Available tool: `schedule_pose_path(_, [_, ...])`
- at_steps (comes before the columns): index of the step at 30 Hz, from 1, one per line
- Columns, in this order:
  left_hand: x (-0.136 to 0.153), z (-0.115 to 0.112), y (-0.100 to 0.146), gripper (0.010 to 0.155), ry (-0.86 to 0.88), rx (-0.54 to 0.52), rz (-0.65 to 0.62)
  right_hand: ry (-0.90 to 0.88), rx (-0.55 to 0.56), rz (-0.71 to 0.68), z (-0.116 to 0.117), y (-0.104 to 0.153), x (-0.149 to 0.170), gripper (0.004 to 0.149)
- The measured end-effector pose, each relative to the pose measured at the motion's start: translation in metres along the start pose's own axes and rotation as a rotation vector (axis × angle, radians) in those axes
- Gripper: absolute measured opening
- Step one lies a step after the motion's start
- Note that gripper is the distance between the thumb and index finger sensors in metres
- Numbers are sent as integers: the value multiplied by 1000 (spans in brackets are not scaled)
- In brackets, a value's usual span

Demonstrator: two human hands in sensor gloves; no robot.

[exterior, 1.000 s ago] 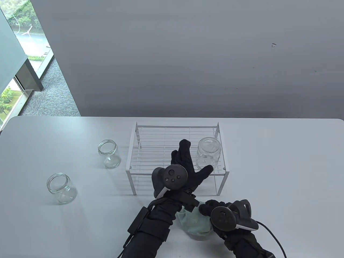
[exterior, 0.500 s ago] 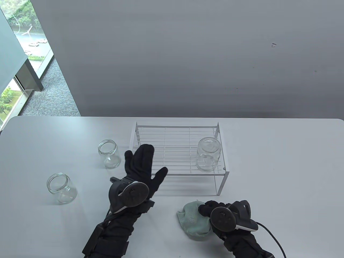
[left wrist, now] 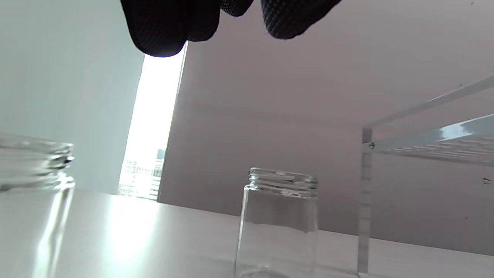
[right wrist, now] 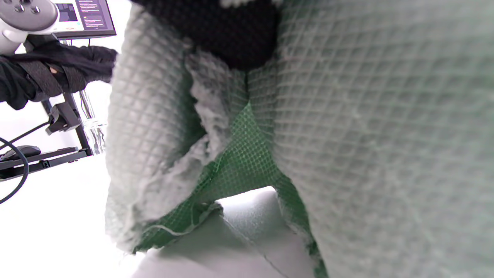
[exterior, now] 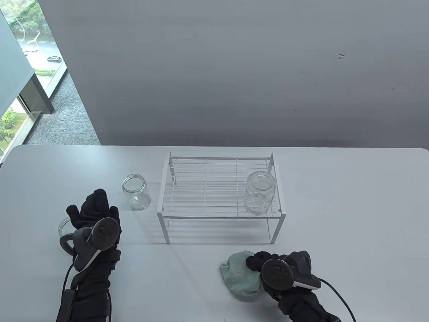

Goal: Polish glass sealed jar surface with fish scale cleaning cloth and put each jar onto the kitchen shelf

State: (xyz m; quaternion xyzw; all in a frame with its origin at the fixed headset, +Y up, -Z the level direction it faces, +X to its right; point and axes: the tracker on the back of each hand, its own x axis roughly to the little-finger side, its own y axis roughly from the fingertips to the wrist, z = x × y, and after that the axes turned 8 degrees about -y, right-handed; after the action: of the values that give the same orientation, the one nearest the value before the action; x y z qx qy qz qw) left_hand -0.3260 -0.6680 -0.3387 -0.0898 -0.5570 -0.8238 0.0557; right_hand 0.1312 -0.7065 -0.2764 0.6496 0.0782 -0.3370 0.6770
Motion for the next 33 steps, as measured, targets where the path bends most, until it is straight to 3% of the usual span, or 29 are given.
schedule_pose_path(8, [26,-23,0,70,-183,167,126,-7,-1,2,0,0,1,40])
schedule_pose_path(15, [40,-38,1,73,-122,252,213,-7,0,4,0,0,1,40])
schedule_pose_path(28, [37,-55,-1,71,-239,343,139,-14,7,11,-1,0,2,40])
schedule_pose_path(33, [33,-54,-2,66,-322,312,111,-16,12,15,-1,0,3,40])
